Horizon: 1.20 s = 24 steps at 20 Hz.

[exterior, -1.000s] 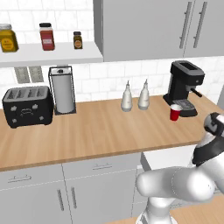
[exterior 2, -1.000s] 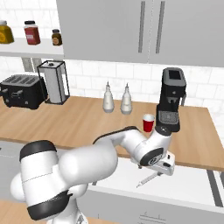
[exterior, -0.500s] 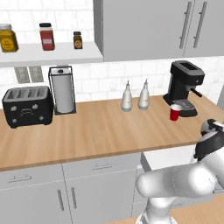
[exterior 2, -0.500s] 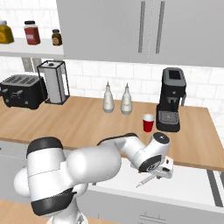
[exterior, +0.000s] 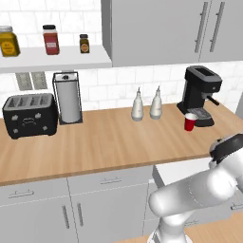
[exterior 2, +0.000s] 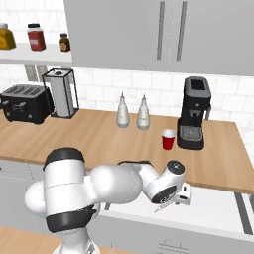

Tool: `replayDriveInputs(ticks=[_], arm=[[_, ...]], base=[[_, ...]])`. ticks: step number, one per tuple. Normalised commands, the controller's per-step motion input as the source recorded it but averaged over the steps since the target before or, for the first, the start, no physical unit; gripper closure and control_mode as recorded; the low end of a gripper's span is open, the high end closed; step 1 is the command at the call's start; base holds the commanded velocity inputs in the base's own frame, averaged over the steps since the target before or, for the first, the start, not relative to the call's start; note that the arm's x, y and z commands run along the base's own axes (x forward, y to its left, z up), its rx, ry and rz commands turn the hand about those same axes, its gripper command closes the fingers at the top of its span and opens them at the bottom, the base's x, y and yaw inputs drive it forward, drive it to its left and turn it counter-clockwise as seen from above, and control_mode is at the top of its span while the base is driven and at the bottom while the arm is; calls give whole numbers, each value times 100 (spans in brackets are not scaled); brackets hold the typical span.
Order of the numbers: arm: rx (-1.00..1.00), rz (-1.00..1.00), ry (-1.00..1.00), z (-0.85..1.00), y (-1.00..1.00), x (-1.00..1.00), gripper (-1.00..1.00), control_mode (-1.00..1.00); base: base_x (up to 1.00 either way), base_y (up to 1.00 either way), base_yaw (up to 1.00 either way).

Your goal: Pick the tongs from the drawer and place it on the counter.

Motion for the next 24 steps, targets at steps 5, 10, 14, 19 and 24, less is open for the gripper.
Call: replayDriveInputs(ticks=[5, 10, 14, 19, 24], arm=[[0, 0, -2, -26, 0, 15, -100, -100], [0, 0, 0, -19, 0, 23, -100, -100], [0, 0, 0, -27, 0, 18, -100, -100], [0, 0, 0, -29, 0, 6, -100, -100], [0, 0, 0, -25, 0, 2, -100, -100]], base=[[0, 0, 0], [0, 0, 0], [0, 0, 0], [0, 0, 0], [0, 0, 0]])
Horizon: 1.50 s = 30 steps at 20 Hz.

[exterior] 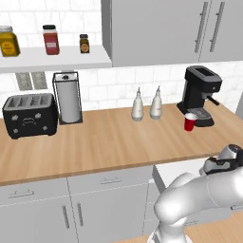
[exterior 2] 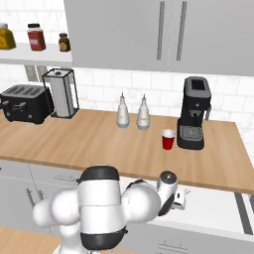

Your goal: Pick the tongs from the drawer and place it on the counter.

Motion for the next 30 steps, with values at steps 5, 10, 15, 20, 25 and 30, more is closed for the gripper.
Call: replayDriveInputs(ticks=[5, 10, 15, 20, 25, 30], arm=[[0, -1, 2, -23, 0, 9, -100, -100], [0, -1, 0, -14, 0, 28, -100, -100], [0, -1, 1, -17, 0, 32, -100, -100], [0, -1, 5, -34, -3, 5, -100, -100], [0, -1, 3, -26, -9, 0, -100, -100], [1, -3, 4, -29, -10, -5, -100, -100]], base=[[0, 0, 0], [0, 0, 0], [0, 0, 0], [0, 0, 0], [0, 0, 0], [0, 0, 0]])
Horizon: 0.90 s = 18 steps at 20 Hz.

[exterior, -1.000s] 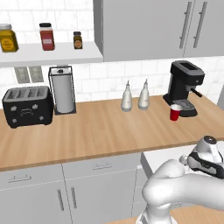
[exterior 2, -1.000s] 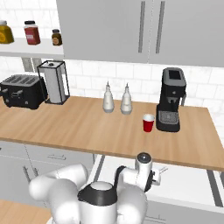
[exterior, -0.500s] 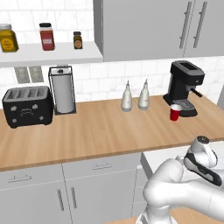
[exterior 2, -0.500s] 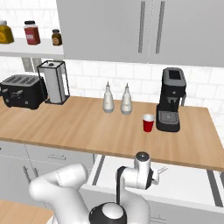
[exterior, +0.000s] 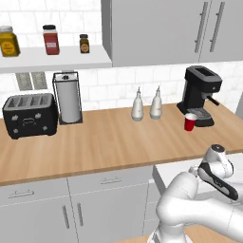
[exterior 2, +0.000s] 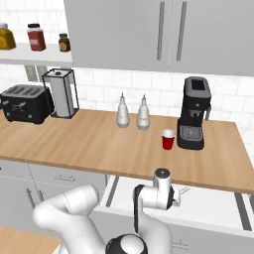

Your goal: Pick the tongs from the drawer and place it on the counter.

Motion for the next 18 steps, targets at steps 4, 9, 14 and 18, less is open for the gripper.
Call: replayDriveInputs(ticks=[4, 9, 14, 18], arm=[[3, -8, 4, -36, -10, -23, 100, -100], [4, -11, 1, -33, -14, -29, 100, -100], [6, -12, 1, -26, -20, -31, 100, -100], [3, -6, 0, -2, -3, -6, 100, -100]], base=[[0, 0, 0], [0, 0, 0], [0, 0, 0], [0, 0, 0]])
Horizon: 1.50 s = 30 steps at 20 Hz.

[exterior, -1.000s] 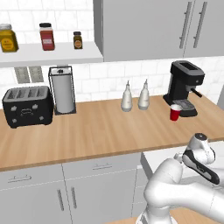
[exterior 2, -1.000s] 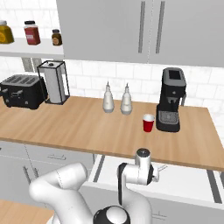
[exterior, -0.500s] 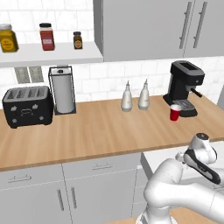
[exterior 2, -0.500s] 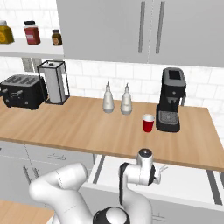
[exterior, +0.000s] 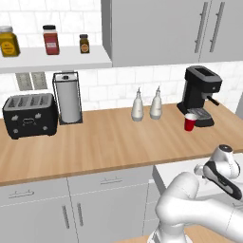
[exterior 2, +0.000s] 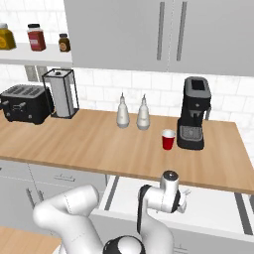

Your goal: Pick the tongs from the drawer and place it on the counter.

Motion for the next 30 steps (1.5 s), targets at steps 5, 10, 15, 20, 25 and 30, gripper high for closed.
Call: replayDriveInputs(ticks=[5, 10, 15, 20, 25, 30], arm=[[0, -6, 0, 24, -3, -1, 100, -100], [0, -8, 8, 37, 0, 0, 100, -100], [0, -4, 13, 31, -2, -5, 100, -100], [0, 0, 14, 30, -7, -14, 100, -100], [0, 0, 20, 24, -9, -16, 100, -100], [1, 1, 19, 52, -2, -32, 100, -100]], base=[[0, 0, 0], [0, 0, 0], [0, 0, 0], [0, 0, 0], [0, 0, 0], [0, 0, 0]])
